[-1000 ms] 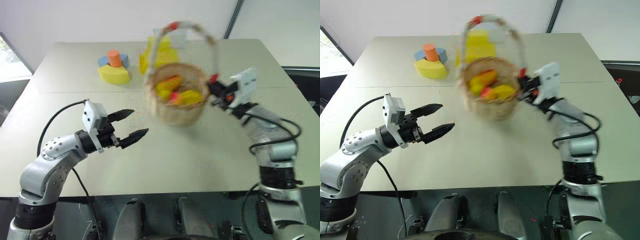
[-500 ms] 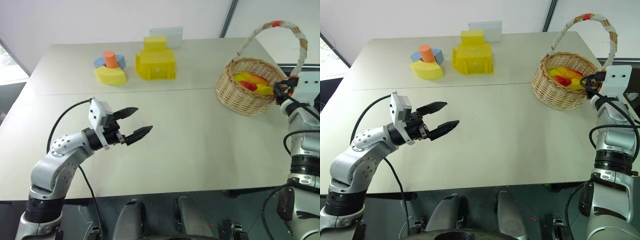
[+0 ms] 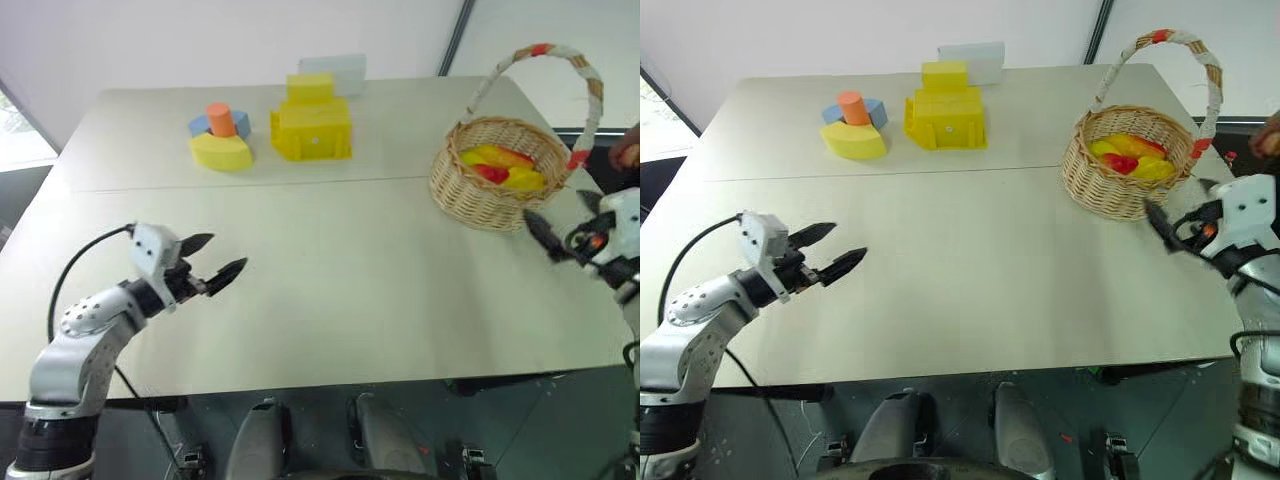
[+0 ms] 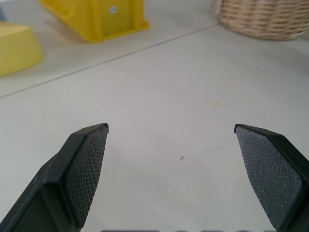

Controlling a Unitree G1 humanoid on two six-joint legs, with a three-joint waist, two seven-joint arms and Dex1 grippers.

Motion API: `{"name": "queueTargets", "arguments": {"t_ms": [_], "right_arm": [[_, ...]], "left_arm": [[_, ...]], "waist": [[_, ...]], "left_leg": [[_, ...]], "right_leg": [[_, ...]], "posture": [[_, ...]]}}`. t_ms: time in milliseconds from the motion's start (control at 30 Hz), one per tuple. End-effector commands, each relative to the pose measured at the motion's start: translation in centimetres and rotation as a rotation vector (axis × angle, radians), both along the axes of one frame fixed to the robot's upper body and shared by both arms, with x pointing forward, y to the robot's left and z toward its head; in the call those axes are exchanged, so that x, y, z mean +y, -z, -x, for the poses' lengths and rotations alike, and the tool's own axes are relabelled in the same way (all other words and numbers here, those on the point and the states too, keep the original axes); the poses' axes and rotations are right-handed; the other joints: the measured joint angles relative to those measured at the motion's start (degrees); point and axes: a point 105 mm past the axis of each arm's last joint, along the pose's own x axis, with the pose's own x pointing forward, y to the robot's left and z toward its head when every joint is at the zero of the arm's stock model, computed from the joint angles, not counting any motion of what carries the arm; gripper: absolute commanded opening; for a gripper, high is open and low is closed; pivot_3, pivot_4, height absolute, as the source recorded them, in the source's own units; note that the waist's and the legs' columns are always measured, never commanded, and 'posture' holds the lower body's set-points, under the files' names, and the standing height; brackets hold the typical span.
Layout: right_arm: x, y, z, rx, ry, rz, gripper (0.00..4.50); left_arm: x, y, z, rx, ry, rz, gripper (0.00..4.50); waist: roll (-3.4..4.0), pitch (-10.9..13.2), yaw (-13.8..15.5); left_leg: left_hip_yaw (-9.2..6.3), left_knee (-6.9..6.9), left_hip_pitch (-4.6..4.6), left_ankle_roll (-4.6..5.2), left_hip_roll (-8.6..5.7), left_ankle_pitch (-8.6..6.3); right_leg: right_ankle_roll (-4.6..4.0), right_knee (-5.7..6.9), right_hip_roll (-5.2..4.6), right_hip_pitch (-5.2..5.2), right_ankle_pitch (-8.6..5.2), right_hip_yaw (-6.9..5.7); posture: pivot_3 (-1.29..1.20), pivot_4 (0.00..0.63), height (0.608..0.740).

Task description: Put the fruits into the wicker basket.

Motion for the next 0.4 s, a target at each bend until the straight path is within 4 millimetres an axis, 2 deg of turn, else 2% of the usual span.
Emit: {"name": "queueTargets", "arguments": {"t_ms": [33,100,167,300,400], "right_arm": [[5.4,-0.3,0.6,-0.003,-0.25,0.012,4.46],[7.6,0.7,0.5,0.024,-0.334,-0.007,4.46],[8.9,1.3,0.1,0.037,-0.367,-0.02,4.46],[9.8,2.2,-0.8,0.053,-0.395,-0.054,4.46],[9.8,3.0,-1.2,0.07,-0.404,-0.054,4.46]], "left_arm": [[2.5,-0.5,0.0,-0.052,-0.109,-0.036,4.5],[3.1,-0.1,0.2,-0.053,-0.139,-0.038,4.5],[3.2,-0.1,0.4,-0.061,-0.15,-0.036,4.5],[3.6,0.2,0.7,-0.056,-0.182,-0.028,4.5],[3.5,0.2,1.0,-0.052,-0.175,-0.009,4.5]], "waist": [[0.0,0.0,-0.03],[-0.01,-0.01,0.11],[-0.02,0.0,0.32],[-0.03,0.0,0.68],[-0.04,-0.01,0.67]], "left_leg": [[0.01,0.0,0.03,0.0,0.03,0.0],[0.0,0.0,0.11,0.0,0.04,0.0],[-0.03,0.01,0.08,0.0,0.03,0.0],[-0.06,0.01,0.0,-0.01,-0.06,0.0],[-0.1,0.01,-0.06,-0.01,-0.1,0.0]], "right_leg": [[0.0,0.0,0.01,0.02,0.0,0.0],[0.0,0.01,0.0,0.09,0.0,0.0],[-0.01,0.0,-0.03,0.09,0.0,-0.02],[0.0,-0.02,-0.18,0.08,0.0,-0.06],[0.0,-0.06,-0.24,0.07,0.0,-0.08]], "posture": [[0.0,0.15,0.74],[0.0,0.15,0.74],[0.0,0.15,0.74],[0.0,0.15,0.74],[0.0,0.15,0.74]]}}
